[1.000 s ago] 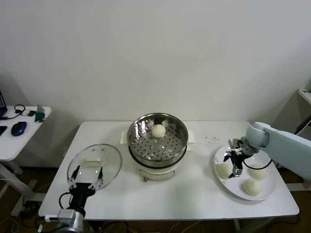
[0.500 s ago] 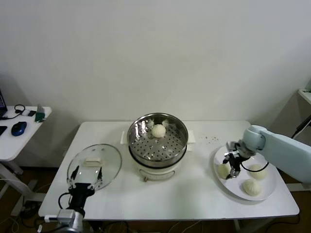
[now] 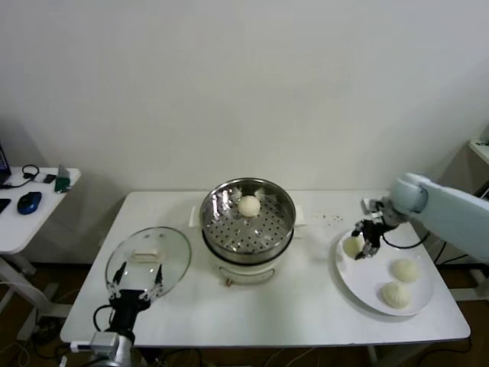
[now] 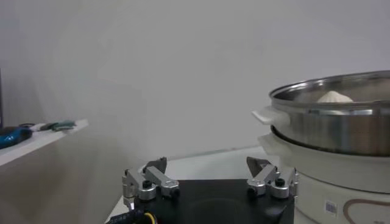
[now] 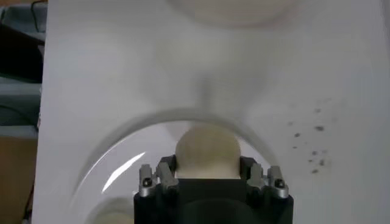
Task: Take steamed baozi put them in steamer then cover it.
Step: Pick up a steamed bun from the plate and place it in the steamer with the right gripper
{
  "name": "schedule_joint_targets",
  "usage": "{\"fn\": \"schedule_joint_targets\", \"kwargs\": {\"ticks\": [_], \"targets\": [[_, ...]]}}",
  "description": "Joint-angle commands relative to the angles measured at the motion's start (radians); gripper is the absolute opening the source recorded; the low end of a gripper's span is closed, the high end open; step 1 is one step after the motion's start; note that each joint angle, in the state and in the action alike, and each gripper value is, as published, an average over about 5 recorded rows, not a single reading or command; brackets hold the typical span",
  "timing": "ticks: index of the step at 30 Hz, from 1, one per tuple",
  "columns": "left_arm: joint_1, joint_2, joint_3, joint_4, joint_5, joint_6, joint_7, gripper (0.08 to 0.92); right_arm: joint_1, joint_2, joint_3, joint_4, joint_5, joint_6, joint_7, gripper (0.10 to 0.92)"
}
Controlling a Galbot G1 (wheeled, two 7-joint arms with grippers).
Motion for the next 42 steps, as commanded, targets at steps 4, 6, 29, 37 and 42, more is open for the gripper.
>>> {"fn": "schedule_joint_targets", "kwargs": {"ticks": [4,6,29,37,42], "targets": [[0.001,0.004,0.011,-0.003,0.0,-0.003,0.005,0.823,0.505,0.163,-0.292,-0.046,0.378,-0.02,-0.01,0.653],[0.0,0.007,0.018,-0.007,0.0,-0.001,0.006,0.823,0.525,0.218,-0.292,-0.06,0.433,-0.032,-0.007,0.653],[-0.011,0.019,0.044,-0.019,0.004,0.011,0.014,0.823,0.299,0.713,-0.264,-0.162,0.616,-0.127,0.124,0.662],[-0.008,0.015,0.039,-0.017,0.002,0.007,0.018,0.823,0.218,0.751,-0.278,-0.194,0.581,-0.126,0.129,0.662],[-0.004,0.012,0.038,-0.012,0.0,0.003,0.017,0.823,0.186,0.754,-0.286,-0.19,0.556,-0.124,0.13,0.662]]}}
